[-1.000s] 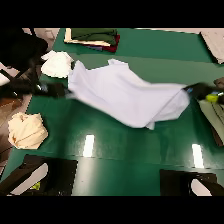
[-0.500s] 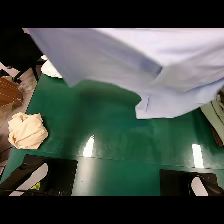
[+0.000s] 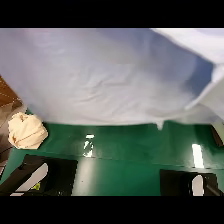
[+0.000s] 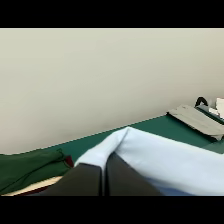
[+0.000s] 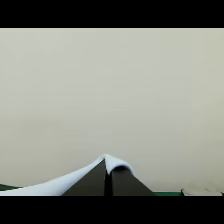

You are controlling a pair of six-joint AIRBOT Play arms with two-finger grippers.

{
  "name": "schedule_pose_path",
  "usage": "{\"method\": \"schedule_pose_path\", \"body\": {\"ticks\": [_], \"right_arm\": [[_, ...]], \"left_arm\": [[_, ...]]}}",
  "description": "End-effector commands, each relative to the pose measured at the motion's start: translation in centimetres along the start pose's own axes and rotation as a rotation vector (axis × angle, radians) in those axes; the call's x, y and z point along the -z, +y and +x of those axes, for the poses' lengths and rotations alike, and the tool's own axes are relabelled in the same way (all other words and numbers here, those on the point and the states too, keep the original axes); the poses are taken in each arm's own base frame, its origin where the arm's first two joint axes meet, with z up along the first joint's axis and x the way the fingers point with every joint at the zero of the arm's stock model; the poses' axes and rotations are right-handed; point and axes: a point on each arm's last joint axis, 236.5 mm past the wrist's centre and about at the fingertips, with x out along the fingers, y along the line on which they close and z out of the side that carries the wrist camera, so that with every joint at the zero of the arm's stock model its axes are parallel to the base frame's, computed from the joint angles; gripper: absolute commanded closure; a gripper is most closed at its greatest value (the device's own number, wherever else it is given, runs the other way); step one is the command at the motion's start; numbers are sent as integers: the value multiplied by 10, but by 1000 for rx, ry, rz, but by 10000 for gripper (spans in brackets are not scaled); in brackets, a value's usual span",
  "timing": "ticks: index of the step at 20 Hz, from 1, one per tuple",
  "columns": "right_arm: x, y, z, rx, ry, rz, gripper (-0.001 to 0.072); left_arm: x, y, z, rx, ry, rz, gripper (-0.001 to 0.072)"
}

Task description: Fold the shirts.

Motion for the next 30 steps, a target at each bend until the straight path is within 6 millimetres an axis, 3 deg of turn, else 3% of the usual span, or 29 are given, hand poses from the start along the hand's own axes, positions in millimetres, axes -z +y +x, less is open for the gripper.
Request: {"method": "schedule_pose_path", "body": {"ticks": [1,3,5,7,8,10,14,16,18,20,22,24,27,30], "right_arm": [[-3,-8,-6,74,51,-15,694],[17,-17,10,57,154,47,695],[52,-23,31,-6,300,139,695],[107,-32,56,-102,481,285,695],[139,-40,69,-131,566,340,695],[220,-48,105,-173,725,436,695],[422,-42,179,-111,992,458,695],[508,-44,216,-61,1049,492,695],[572,-49,249,-37,1099,509,695],[606,-63,280,-15,1124,551,695],[617,-78,309,18,1121,622,695],[620,-85,322,17,1132,657,694],[630,-91,327,57,1156,750,695],[654,-94,308,101,1220,829,694]], "left_arm": [[-7,-12,-9,20,-13,10,685],[2,-2,-7,-14,20,8,684],[28,11,6,-23,87,-38,685],[83,28,28,-9,225,-145,684],[120,36,43,8,302,-223,685],[204,53,71,23,451,-363,685],[374,68,133,11,644,-467,685],[436,91,171,-61,649,-445,684],[480,132,207,-192,590,-429,685],[509,164,233,-259,571,-424,685],[522,180,250,-279,562,-431,685],[525,192,260,-305,534,-422,685],[547,213,259,-375,522,-459,685],[583,216,242,-375,625,-536,685]]}}
